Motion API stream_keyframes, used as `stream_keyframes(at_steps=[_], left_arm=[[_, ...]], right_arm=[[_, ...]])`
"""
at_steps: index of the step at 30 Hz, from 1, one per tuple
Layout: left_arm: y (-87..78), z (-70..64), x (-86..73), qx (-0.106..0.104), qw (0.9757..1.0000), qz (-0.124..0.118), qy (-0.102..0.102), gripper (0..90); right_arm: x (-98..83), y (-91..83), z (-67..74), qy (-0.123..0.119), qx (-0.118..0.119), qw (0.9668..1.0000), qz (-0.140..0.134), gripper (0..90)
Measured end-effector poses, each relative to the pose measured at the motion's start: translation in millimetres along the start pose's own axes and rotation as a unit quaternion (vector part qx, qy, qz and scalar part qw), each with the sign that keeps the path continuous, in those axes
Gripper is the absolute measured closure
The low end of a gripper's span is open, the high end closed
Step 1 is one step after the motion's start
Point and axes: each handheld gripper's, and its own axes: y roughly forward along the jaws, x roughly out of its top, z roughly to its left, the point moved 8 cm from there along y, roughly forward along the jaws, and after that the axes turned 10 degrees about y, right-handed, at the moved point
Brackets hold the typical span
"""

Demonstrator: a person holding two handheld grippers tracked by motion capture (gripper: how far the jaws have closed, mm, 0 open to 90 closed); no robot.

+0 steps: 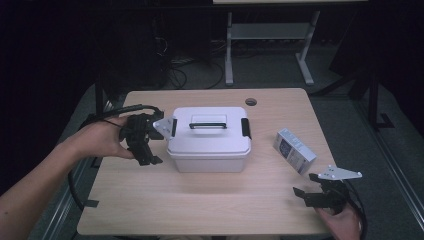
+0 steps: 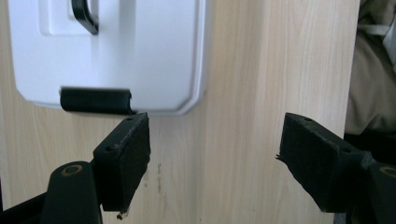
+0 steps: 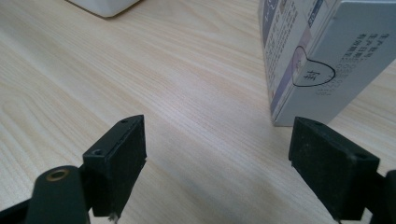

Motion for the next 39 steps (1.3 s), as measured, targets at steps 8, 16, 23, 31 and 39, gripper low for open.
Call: stream_keyframes(at_steps=[8,16,23,31,39], left_arm=[[-0.3,13.6,10.9,0.008,0.9991,-0.003,-0.041,24.4],[-7.6,35.3,10.0,0.032,0.9868,-0.007,-0.158,27.2],[-11.8,49.3,11.6,0.050,0.9692,-0.024,-0.240,28.2],[-6.4,71.1,10.3,0.050,0.9459,-0.027,-0.319,27.2],[-1.4,86.1,16.1,0.054,0.9420,-0.023,-0.330,26.4]], right_arm=[[-0.2,0.2,0.7,0.000,0.000,1.0000,0.001,18.5],[-0.4,1.0,1.4,-0.002,0.000,1.0000,0.004,18.4],[0.1,1.9,1.9,-0.003,0.001,1.0000,0.004,18.3],[1.7,3.4,3.0,-0.007,0.004,1.0000,0.003,18.3],[2.7,4.2,2.7,-0.008,0.007,0.9999,0.003,18.3]])
